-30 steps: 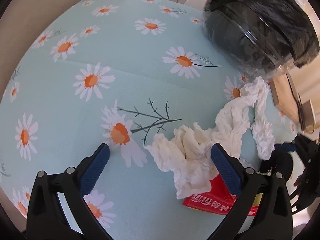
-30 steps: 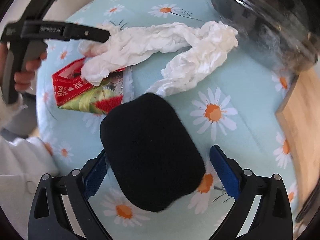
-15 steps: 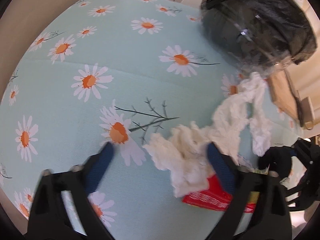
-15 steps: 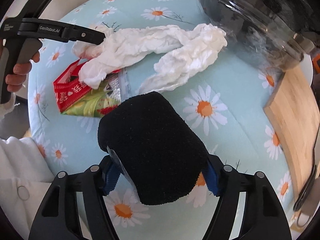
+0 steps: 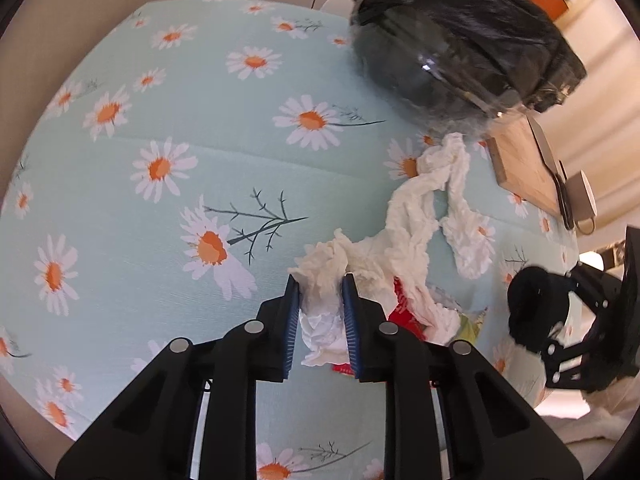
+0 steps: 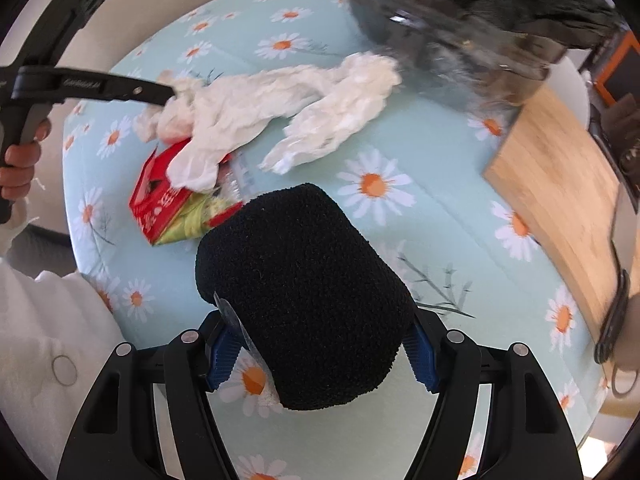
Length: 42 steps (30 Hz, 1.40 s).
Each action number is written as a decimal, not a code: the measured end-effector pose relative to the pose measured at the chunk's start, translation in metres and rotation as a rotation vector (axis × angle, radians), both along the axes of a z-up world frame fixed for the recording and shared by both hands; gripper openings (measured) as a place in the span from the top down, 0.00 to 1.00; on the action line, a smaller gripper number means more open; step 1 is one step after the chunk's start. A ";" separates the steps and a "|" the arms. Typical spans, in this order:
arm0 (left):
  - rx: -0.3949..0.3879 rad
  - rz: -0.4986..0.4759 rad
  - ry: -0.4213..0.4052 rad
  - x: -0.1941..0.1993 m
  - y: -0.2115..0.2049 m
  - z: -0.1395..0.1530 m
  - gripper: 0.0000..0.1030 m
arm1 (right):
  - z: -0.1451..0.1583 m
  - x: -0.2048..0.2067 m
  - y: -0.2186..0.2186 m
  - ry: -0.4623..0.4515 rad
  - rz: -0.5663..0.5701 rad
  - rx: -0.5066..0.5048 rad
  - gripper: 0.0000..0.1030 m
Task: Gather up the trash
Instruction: 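Grasp the black sponge with the right tool while the left tool grasps white tissues, then lift the sponge and tissues over the bin and open both tools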
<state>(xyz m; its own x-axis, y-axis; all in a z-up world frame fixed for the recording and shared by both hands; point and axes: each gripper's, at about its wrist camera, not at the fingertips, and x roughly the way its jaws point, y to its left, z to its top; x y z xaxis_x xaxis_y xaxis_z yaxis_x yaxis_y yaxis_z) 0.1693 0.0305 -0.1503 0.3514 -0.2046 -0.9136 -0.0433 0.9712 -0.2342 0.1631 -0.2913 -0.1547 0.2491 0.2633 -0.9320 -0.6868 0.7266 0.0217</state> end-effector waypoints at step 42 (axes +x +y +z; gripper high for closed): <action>0.223 -0.283 -0.309 0.104 -0.043 0.226 0.79 | 0.204 0.061 0.016 -0.399 -0.229 0.311 0.36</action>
<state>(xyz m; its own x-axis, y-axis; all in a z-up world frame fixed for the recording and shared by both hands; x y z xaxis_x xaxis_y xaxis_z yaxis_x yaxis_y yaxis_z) 0.2731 -0.0127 0.0752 0.5725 -0.1425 -0.8074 0.2689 0.9630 0.0207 0.2243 -0.2751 0.0494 0.6500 0.4091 -0.6405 -0.5111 0.8590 0.0300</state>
